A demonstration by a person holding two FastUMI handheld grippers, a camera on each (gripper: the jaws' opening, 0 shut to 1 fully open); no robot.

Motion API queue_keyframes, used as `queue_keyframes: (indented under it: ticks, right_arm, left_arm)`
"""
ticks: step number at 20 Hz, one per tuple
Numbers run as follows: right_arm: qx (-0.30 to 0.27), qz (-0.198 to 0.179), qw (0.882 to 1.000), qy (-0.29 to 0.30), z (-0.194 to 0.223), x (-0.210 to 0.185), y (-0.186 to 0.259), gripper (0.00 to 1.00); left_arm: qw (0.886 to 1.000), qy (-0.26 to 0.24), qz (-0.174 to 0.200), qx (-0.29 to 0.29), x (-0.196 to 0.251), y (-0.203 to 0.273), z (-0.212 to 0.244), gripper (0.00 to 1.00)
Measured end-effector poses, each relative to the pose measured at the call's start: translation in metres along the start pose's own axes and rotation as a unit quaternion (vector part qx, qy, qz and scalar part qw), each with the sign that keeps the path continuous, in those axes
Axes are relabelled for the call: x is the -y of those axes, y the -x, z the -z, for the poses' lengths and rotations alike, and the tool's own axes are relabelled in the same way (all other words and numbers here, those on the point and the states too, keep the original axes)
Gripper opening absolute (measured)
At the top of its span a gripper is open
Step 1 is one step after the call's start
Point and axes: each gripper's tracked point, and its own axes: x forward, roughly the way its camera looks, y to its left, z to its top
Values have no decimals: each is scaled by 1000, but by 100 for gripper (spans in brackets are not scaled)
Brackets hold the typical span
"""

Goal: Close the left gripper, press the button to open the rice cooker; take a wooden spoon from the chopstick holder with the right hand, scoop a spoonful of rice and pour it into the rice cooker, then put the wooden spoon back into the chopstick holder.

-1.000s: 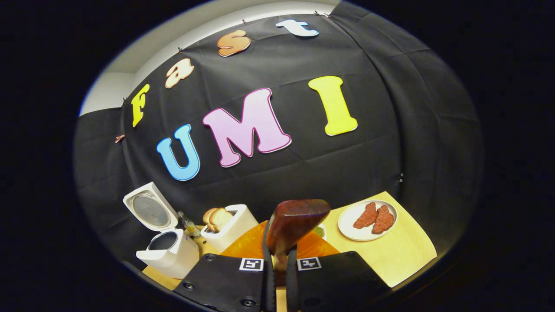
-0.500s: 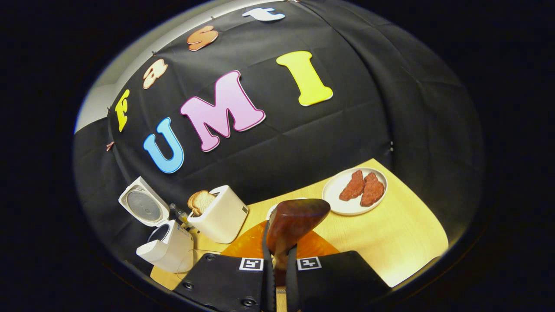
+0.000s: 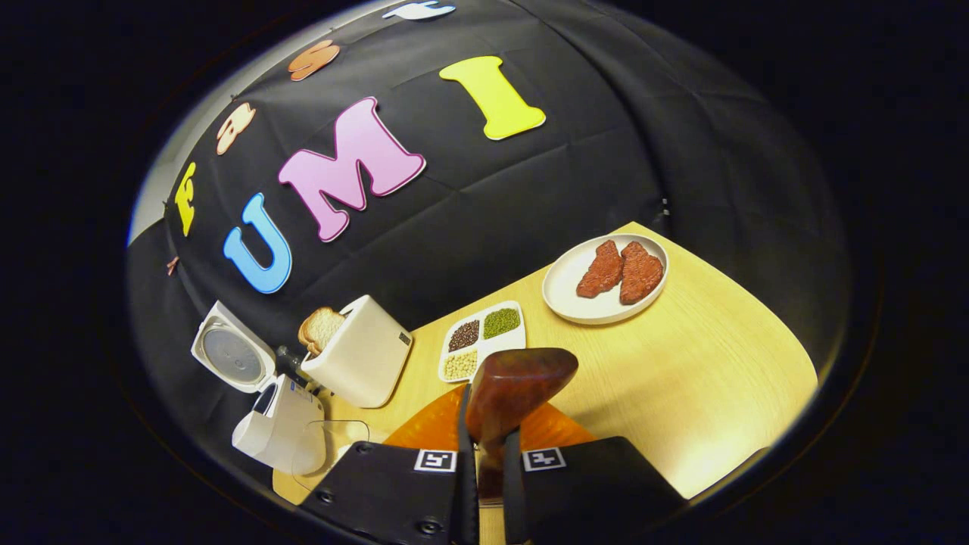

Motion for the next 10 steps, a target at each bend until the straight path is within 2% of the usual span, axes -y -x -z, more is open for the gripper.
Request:
queue_keyframes:
  ticks: [1,2,3,6,7,8,9,10]
  right_arm:
    - [-4,4,1000,-2,0,2,4,15]
    - [-6,5,1000,0,0,3,4,21]
    - [-2,7,1000,8,-2,4,9,43]
    - [16,16,999,34,-11,5,32,89]
    - [18,16,999,41,-11,4,38,94]
    - [21,22,998,51,-10,6,46,93]
    - [24,27,998,60,-12,7,53,99]
    - [30,31,997,70,-14,7,62,99]
  left_arm:
    - [1000,7,-4,3,-3,2,-4,95]
    - [1000,13,-7,12,-6,4,-11,95]
    - [1000,13,-13,20,-11,4,-18,95]
    - [998,0,-41,48,-32,1,-44,96]
    - [998,5,-44,54,-37,1,-53,95]
    - [997,12,-44,64,-40,1,-63,96]
    - [996,16,-49,75,-46,0,-73,96]
    - [995,17,-53,84,-51,-1,-81,95]
